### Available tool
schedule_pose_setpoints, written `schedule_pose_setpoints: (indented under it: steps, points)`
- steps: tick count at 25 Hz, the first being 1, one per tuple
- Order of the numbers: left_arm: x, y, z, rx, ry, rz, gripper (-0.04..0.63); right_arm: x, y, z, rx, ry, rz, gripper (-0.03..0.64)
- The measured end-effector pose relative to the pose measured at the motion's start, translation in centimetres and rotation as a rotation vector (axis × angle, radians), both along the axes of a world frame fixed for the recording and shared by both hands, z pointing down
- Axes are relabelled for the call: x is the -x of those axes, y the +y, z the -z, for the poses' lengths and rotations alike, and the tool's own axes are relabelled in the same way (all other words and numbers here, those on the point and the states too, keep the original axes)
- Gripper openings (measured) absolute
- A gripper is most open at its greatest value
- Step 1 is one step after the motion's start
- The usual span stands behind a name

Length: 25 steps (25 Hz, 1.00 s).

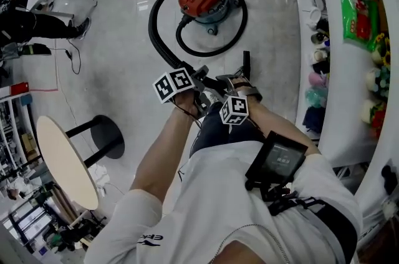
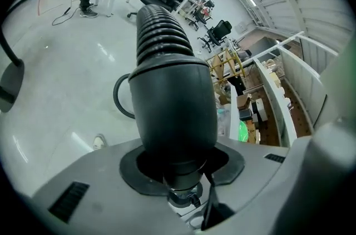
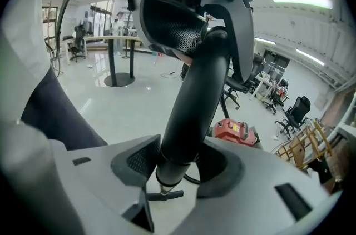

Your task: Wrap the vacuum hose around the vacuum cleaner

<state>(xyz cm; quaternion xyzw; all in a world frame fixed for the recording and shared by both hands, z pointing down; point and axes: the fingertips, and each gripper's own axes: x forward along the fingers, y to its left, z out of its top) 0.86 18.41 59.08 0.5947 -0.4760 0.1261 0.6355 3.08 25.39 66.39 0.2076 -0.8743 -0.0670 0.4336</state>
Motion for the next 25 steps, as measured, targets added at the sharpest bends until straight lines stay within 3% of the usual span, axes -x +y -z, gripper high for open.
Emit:
schedule_pose_setpoints:
  steps: [9,15,20,25]
  points:
    - [-4.0,0.3,-1.7,0.058,0.098,-0.034,0.137,-4.6,0.1,-1.3,0.073,0.09,0.01,0.176]
    - [-6.1,1.1,-2.1,0.066,0.186,-0.115,0.149,-6.8,0.1,-2.1,0.108,0.14,0.044,0.175]
    - [-7.0,1.7,-1.4,-0.006,0.211,-0.219,0.188,-8.2,-0.4,-2.4,0.115,0.167,0.048,0.173]
    - [-6.8,1.9,-0.3,-0.141,0.117,-0.431,0.245,-9.2,-1.0,-2.3,0.118,0.181,0.056,0.173]
